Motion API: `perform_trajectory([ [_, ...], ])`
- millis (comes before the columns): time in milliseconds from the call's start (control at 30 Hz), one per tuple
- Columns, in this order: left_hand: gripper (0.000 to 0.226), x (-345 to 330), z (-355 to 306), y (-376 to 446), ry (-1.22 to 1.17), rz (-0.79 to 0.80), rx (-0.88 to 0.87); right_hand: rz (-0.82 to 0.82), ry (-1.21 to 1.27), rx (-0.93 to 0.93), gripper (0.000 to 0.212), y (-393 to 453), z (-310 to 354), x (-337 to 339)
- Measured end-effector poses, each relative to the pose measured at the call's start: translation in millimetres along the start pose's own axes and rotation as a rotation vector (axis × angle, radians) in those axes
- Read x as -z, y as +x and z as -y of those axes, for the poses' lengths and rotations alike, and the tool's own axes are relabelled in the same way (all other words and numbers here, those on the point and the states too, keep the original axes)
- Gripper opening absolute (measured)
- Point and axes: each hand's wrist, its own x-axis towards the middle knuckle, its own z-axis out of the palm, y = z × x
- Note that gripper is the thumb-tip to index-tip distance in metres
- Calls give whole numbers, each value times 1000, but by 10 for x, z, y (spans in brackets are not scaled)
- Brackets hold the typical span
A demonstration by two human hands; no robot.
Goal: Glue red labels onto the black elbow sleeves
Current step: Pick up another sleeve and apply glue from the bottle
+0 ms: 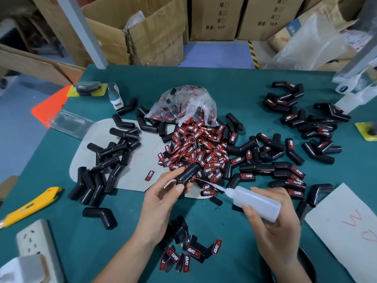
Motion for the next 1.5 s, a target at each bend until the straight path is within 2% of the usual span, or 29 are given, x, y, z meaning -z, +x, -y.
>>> perform_trajectory([
  [100,44,-4,5,-4,-10,2,-12,20,-21,27,24,-14,17,-5],
  [567,45,15,12,0,1,14,-22,38,-60,129,30,-69,0,-8],
  [833,59,25,12,12,11,6,-20,32,-35,343,27,-103,-122,-30],
  [1500,56,39,15,7,25,22,-37,28,-29,410,23,-96,-109,-30],
])
